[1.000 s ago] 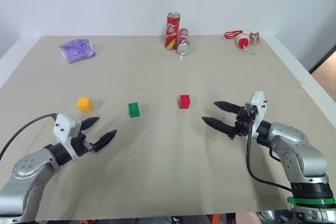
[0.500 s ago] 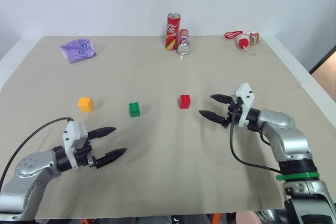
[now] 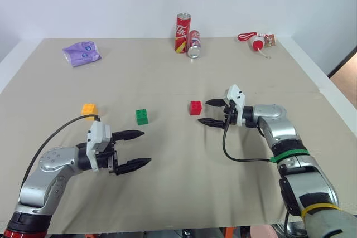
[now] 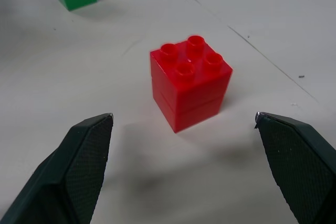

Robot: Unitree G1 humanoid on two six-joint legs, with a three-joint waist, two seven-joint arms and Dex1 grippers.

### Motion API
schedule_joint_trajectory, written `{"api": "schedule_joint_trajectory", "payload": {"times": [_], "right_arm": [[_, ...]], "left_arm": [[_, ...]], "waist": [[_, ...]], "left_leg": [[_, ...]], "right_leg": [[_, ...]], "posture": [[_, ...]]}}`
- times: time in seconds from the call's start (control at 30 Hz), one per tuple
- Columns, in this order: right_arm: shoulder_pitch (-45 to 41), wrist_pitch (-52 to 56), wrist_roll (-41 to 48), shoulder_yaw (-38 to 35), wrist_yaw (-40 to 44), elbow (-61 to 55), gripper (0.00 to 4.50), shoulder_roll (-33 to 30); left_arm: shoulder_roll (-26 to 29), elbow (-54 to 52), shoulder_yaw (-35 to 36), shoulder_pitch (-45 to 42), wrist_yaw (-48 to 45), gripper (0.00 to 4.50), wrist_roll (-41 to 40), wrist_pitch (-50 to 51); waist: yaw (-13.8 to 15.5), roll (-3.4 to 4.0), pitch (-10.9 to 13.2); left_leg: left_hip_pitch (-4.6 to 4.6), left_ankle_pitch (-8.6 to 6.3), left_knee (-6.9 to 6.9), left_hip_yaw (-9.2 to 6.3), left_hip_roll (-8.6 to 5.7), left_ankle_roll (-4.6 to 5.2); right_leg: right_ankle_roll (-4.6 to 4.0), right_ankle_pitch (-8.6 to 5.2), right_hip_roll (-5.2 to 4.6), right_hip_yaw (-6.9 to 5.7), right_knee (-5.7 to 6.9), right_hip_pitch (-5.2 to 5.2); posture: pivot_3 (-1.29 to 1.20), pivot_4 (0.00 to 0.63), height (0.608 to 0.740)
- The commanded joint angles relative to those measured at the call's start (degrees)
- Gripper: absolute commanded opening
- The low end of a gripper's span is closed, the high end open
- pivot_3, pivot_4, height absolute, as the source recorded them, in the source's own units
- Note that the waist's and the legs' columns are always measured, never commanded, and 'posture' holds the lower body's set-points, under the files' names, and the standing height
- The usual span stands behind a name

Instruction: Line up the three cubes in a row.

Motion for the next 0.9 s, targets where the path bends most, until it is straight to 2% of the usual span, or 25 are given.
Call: {"api": "schedule_joint_trajectory", "payload": {"times": [0.03,0.47,0.6,0.8,0.83,0.9], "right_arm": [[-4.1,-3.56,-1.43,-0.6,0.81,5.01,4.5,0.96],[-10.98,-8.7,-5.79,-1.0,2.47,16.61,4.5,4.95],[-11.91,-9.25,-6.59,-1.31,2.16,18.0,3.45,5.26],[-12.42,-10.06,-7.09,-1.48,2.43,18.76,1.32,5.71],[-12.39,-10.14,-7.18,-1.5,2.43,18.79,1.15,5.7],[-12.32,-10.13,-7.37,-1.57,2.5,18.8,1.15,5.61]], "left_arm": [[0.65,-3.79,1.76,1.46,0.67,4.46,-1.51,-0.25],[0.28,-8.64,4.53,6.67,5.4,4.46,-1.52,-0.6],[0.13,-9.1,4.86,7.53,6.34,4.5,-1.38,-0.98],[-0.18,-8.96,5.06,7.89,7.5,4.5,-0.98,-2.07],[-0.11,-8.81,5.13,7.99,7.52,4.5,-0.99,-2.29],[0.03,-8.59,5.27,8.12,7.53,4.5,-1.08,-2.59]], "waist": [[-0.1,0.0,0.0],[-0.97,0.01,0.0],[-1.15,0.01,0.0],[-1.26,0.01,0.0],[-1.26,0.01,0.0],[-1.27,0.01,0.0]], "left_leg": [[0.0,0.0,0.0,0.0,0.0,0.0],[0.02,0.01,0.02,-0.02,-0.01,0.01],[0.02,0.01,0.02,-0.02,-0.02,0.01],[0.04,0.01,0.02,-0.02,-0.01,0.01],[0.04,0.01,0.02,-0.02,-0.01,0.01],[0.05,0.01,0.02,-0.01,-0.01,0.01]], "right_leg": [[0.0,0.0,0.0,0.01,0.0,0.0],[-0.06,-0.02,-0.01,0.02,0.07,0.01],[-0.06,-0.02,-0.01,0.02,0.08,0.01],[-0.08,-0.04,0.0,0.03,0.1,0.01],[-0.08,-0.03,0.0,0.03,0.1,0.01],[-0.07,-0.03,0.0,0.03,0.1,0.01]], "posture": [[0.0,0.15,0.74],[0.0,0.15,0.74],[0.0,0.15,0.74],[0.0,0.15,0.74],[0.0,0.15,0.74],[0.0,0.15,0.74]]}}
